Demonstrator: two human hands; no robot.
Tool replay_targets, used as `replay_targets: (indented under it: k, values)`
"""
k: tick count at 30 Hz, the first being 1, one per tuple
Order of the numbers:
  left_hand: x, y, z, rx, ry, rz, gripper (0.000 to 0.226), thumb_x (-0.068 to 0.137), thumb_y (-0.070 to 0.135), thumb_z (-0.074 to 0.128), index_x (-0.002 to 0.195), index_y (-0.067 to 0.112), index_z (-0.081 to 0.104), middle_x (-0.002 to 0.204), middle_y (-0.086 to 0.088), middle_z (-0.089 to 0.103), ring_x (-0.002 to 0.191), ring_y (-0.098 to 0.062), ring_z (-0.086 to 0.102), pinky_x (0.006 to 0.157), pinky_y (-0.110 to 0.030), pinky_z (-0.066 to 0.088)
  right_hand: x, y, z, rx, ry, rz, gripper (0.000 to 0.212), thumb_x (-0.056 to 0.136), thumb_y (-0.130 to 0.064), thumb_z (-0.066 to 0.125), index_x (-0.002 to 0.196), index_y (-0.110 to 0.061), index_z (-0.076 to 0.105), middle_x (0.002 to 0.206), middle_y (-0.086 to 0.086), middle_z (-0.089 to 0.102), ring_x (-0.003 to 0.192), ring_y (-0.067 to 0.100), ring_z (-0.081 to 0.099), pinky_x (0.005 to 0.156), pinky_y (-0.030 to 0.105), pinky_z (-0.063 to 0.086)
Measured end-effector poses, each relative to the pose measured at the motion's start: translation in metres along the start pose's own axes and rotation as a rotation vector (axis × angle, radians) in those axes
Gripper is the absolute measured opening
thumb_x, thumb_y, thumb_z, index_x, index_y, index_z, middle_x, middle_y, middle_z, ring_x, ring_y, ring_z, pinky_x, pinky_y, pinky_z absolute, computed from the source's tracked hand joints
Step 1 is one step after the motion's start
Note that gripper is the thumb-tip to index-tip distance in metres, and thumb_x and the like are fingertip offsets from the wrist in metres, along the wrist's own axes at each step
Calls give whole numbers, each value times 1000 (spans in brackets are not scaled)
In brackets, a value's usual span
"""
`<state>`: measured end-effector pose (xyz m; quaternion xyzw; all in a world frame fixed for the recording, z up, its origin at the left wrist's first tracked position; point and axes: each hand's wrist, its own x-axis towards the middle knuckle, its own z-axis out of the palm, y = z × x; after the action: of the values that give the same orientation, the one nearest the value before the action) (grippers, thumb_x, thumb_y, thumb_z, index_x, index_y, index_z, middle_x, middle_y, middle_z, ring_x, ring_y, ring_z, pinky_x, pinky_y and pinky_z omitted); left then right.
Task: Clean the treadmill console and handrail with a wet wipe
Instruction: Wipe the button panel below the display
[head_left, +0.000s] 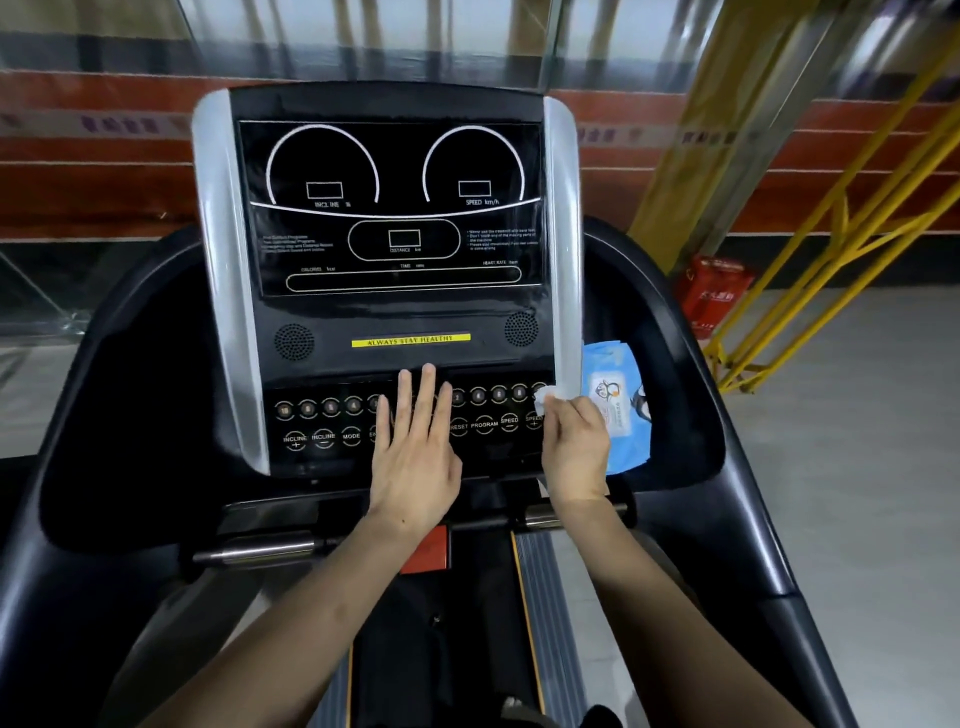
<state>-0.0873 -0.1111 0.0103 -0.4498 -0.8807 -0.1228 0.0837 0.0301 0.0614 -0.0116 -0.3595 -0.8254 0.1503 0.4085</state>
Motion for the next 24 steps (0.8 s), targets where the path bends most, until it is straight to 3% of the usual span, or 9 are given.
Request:
replay_targets:
  k: [6,9,14,20,24]
  values:
    - [-11,-20,0,-33,21,-26,81,95,19,58,166,11,18,176,-9,-6,161,-31,-13,130,-57,9,0,-17,11,-20,16,-7,6,92,-1,70,93,-5,75,75,3,50,69,19,51,59,31,51]
    - [-19,-41,-4,-35,33,-54,81,94,20,58,165,12,20,175,-14,-2,162,-33,-10,130,-57,9,-3,-36,23,-3,23,-58,8,91,0,70,94,-5,75,76,3,52,70,20,51,73,32,52]
    - [-33,-81,-14,-17,41,-132,83,94,20,60,166,12,20,175,-16,-1,162,-35,-7,131,-56,8,-18,-83,50,58,-16,-120,11,93,-1,66,99,-1,75,75,3,51,70,17,47,61,28,47]
    - [-60,-142,-25,2,44,-232,82,93,20,56,165,9,18,176,-13,0,162,-30,-8,130,-56,10,-35,-146,89,112,-56,-234,17,87,7,69,101,-1,76,77,6,56,73,21,53,68,21,44]
    - [-80,-177,-30,-12,9,-274,83,95,22,49,166,9,10,176,-6,-4,162,-25,-8,131,-55,9,-42,-188,113,121,-77,-304,16,87,6,70,99,-2,76,76,7,54,71,24,52,65,28,47]
